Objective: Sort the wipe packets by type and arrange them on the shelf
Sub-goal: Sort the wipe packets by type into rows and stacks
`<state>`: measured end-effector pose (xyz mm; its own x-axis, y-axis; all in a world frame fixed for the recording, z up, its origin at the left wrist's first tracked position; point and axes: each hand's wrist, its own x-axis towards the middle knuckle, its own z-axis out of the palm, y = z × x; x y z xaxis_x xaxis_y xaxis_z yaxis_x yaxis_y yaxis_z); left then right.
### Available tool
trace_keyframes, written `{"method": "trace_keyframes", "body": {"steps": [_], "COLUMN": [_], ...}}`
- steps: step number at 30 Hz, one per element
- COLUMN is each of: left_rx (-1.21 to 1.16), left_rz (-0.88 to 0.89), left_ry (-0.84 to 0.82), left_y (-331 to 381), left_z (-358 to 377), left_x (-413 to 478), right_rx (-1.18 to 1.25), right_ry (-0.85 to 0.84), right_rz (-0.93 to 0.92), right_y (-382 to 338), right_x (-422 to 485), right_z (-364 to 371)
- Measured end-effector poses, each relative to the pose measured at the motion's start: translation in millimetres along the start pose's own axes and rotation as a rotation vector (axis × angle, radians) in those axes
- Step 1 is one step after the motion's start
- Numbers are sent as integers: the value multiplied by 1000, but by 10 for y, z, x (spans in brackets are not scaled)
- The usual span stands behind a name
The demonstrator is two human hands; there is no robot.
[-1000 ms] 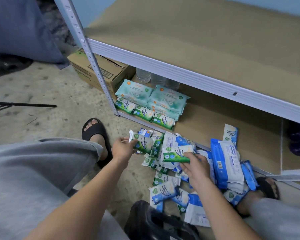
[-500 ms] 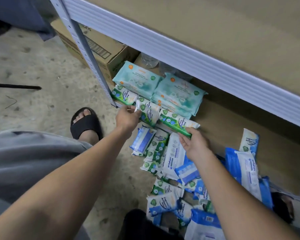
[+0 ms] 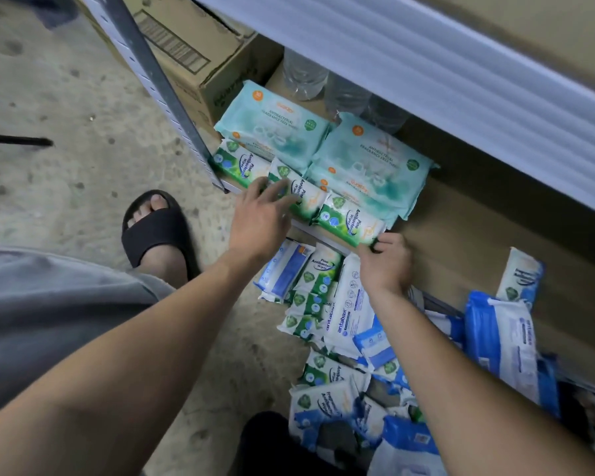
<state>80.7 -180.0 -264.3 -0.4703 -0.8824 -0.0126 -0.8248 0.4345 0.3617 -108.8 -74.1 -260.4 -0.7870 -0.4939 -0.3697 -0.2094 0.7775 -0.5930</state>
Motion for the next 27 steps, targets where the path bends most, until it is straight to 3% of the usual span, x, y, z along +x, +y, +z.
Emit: {"method": "trace_keyframes", "body": {"steps": [9, 13, 16, 20, 24, 27], "left_rx": [121, 54, -28, -226, -160, -132], "left_rz": [34, 50, -115, -390, -410, -415], "left_ry": [-204, -70, -5, -238, -380, -396], "left_y": [-3, -3, 59, 177, 236, 219], "left_z": [-31, 6, 97, 252, 330, 332], "left_x": [-114, -338, -623, -868, -933, -898], "right_rx": [-285, -186, -178, -312, -550, -666], "right_ry": [-197, -164, -146, -107, -50, -172], "right_rz": [-230, -221, -232, -320, -403, -326], "right_y": [107, 127, 187, 347, 561, 730], "right_x": [-24, -207, -399, -618, -756, -772], "right_z": [-62, -177, -222, -316, -397, -517]}}
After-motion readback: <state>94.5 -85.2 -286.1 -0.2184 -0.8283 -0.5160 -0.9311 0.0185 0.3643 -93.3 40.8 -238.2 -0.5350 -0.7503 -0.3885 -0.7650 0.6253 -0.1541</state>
